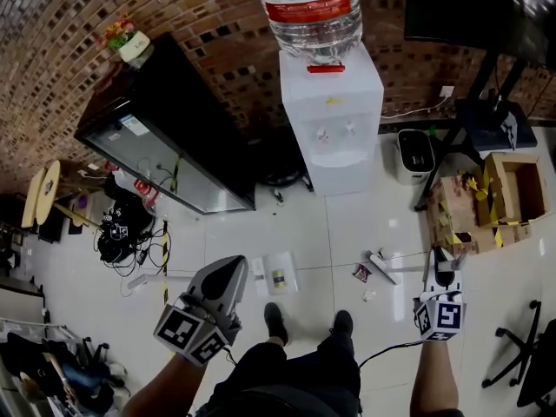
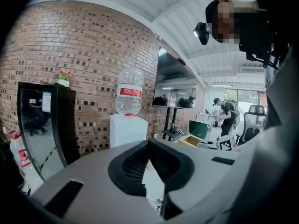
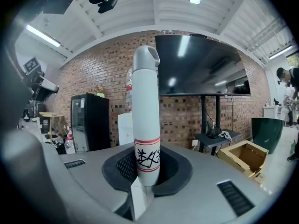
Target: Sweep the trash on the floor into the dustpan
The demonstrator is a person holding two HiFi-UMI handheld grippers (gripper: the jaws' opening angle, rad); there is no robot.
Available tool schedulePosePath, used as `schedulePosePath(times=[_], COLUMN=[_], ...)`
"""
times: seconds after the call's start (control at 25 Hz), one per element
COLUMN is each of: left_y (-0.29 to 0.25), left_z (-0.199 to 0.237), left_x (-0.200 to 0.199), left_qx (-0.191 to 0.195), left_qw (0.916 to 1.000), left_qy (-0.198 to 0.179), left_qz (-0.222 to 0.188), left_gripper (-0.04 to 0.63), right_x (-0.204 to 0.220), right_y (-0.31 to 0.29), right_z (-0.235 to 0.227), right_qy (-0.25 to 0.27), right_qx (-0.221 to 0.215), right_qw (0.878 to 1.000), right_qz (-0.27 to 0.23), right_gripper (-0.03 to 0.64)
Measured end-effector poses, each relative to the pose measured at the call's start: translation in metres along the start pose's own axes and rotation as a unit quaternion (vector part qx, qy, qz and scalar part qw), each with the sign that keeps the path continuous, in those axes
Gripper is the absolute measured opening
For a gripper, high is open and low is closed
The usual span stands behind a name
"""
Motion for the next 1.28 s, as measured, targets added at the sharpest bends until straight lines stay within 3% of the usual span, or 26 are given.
schedulePosePath(times=[0.4,0.88,1.28], left_y=[0.053,0.123,0.167], left_z=[0.098,0.208,0.270], left_x=[0.012,0.041,0.060], left_qx=[0.009,0.018,0.009], left_qw=[0.9999,0.9998,0.9991], left_qy=[-0.011,0.005,0.026], left_qz=[0.002,-0.009,-0.031], left_gripper=[0.017,0.017,0.017], right_x=[-0.006,-0.029,-0.040], right_y=[-0.059,-0.113,-0.138], right_z=[0.130,0.290,0.372], right_qy=[0.004,-0.014,-0.052], right_qx=[0.000,0.025,0.044], right_qw=[0.999,0.995,0.991], right_qz=[0.052,0.092,0.119], right_gripper=[0.043,0.044,0.048])
Point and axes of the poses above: the fingertips, and each gripper's own axes: y backward along the fingers, z to its left, x out of its underside, the point moved 8 cm from there along y, backward along the fingers, and after that the axes turned 13 degrees about z, right-handed, at the moved point
